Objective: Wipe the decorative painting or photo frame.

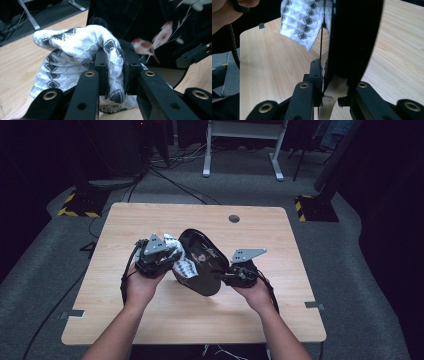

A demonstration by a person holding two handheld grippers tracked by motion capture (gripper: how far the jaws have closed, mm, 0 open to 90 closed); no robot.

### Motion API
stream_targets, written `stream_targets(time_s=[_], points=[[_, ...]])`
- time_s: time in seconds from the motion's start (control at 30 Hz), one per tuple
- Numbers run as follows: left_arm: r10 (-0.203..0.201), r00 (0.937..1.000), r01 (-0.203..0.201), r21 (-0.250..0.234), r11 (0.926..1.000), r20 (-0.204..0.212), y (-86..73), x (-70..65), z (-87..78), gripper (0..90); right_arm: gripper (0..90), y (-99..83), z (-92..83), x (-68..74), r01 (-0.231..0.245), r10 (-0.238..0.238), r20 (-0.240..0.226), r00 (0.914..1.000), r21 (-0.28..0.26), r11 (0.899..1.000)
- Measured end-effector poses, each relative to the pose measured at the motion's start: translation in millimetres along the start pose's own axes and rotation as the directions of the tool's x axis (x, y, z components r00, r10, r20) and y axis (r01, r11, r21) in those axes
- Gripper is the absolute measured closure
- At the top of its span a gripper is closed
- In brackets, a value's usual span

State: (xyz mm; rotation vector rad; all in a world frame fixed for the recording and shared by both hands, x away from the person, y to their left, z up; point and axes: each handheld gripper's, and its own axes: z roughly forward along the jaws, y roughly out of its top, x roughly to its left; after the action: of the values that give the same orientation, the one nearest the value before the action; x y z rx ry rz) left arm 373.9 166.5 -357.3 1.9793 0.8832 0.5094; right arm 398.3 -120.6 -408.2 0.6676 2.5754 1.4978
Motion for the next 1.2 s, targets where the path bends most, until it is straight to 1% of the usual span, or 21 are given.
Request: stream_targets(time_s=[0.23, 0.37, 0.6, 0.7, 0.8, 0.93, 1.0, 1.03, 1.1, 1.2], points=[[0.036, 0.9993, -0.036, -0.026, 0.999, -0.004, 18.7, -4.9, -5.6, 77.4, 78.6, 0.2, 0.4, 0.7, 0.001, -0.002, 0.006, 1.0, 0.001, 1.0], [0.061, 0.9981, -0.061, -0.047, 0.997, -0.008, 29.8, -9.5, -9.9, 77.4, 78.6, 0.3, 0.4, 1.4, 0.004, -0.004, 0.011, 0.9999, 0.003, 1.0], [0.084, 0.9965, -0.083, -0.071, 0.994, 0.002, 39.8, -16.3, -12.5, 77.4, 78.7, 0.3, 0.4, 1.8, 0.005, -0.005, 0.014, 0.9999, 0.003, 1.0], [0.093, 0.9956, -0.094, -0.058, 0.9939, -0.009, 38.5, -16.9, -10.8, 77.5, 78.6, 0.3, 0.4, 2.0, 0.005, -0.005, 0.015, 0.9999, 0.003, 1.0], [0.088, 0.9961, -0.089, -0.048, 0.9949, -0.006, 34.2, -16.6, -8.0, 77.6, 78.5, 0.6, 0.4, 2.6, 0.01, -0.01, 0.017, 0.9998, 0.006, 1.0], [0.086, 0.9962, -0.086, -0.015, 0.9962, 0.011, 22.7, -14.4, -1.4, 77.6, 78.5, 0.4, 0.4, 2.2, 0.01, -0.01, 0.015, 0.9998, 0.004, 1.0], [0.093, 0.9955, -0.093, 0.003, 0.9956, 0.016, 18.6, -14.7, 1.7, 77.6, 78.5, 0.4, 0.4, 2.0, 0.008, -0.008, 0.015, 0.9999, 0.004, 1.0], [0.104, 0.9945, -0.104, 0.011, 0.9945, 0.012, 16.9, -14.8, 2.7, 77.5, 78.5, 0.4, 0.3, 2.0, 0.006, -0.006, 0.015, 0.9999, 0.004, 1.0], [0.113, 0.9935, -0.113, 0.011, 0.9935, 0.011, 16.9, -15.0, 2.2, 77.5, 78.6, 0.4, 0.3, 2.0, 0.009, -0.009, 0.015, 0.9998, 0.005, 1.0], [0.125, 0.9921, -0.125, 0.014, 0.992, 0.009, 21.1, -16.5, 1.3, 77.5, 78.5, 0.4, 0.3, 2.1, 0.011, -0.011, 0.016, 0.9998, 0.006, 1.0]])
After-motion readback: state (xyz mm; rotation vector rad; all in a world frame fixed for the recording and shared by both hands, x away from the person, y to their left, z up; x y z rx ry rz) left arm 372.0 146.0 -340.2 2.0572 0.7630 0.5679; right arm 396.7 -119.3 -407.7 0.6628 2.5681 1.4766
